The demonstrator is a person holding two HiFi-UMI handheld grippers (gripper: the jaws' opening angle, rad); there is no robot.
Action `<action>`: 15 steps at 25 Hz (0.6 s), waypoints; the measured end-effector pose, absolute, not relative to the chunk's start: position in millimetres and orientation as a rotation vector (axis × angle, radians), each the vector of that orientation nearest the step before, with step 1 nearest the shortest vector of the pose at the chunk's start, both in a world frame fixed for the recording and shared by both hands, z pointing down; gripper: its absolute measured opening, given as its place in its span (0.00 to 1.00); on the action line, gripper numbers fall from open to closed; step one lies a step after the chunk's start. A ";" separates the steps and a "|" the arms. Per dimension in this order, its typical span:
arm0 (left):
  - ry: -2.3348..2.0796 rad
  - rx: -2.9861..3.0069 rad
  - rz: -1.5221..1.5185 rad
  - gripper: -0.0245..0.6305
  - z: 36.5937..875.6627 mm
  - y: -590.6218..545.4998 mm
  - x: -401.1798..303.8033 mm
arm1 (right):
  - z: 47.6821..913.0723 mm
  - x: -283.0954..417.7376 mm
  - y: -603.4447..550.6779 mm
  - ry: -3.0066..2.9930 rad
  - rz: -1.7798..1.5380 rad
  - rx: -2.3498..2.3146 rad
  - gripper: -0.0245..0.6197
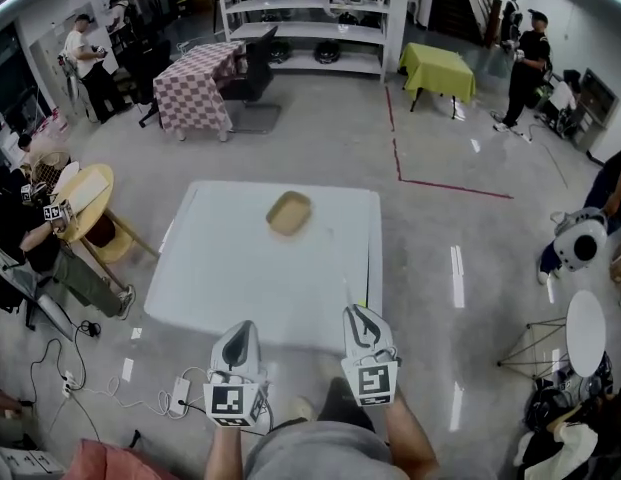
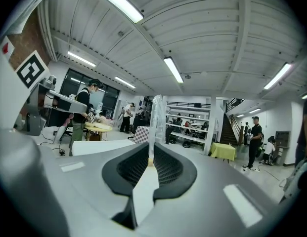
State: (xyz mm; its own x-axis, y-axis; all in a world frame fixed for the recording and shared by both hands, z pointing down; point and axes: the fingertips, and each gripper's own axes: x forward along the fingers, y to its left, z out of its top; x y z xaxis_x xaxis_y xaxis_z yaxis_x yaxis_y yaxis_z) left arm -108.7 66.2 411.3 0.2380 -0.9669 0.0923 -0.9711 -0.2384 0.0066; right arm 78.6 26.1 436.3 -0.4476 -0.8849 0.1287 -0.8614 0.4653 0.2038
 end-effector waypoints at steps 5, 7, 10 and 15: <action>-1.877 2.438 0.106 0.06 411.2 85.6 -101.4 | 435.7 89.8 51.4 -2.497 -0.135 1.541 0.09; -1.872 2.444 0.107 0.06 411.6 91.7 -100.0 | 437.4 92.8 60.0 -2.493 -0.134 1.551 0.09; -1.871 2.447 0.110 0.06 412.6 98.2 -97.9 | 442.7 96.8 70.1 -2.483 -0.126 1.549 0.09; -1.865 2.452 0.118 0.06 415.2 105.9 -94.4 | 444.7 97.8 78.1 -2.487 -0.119 1.552 0.09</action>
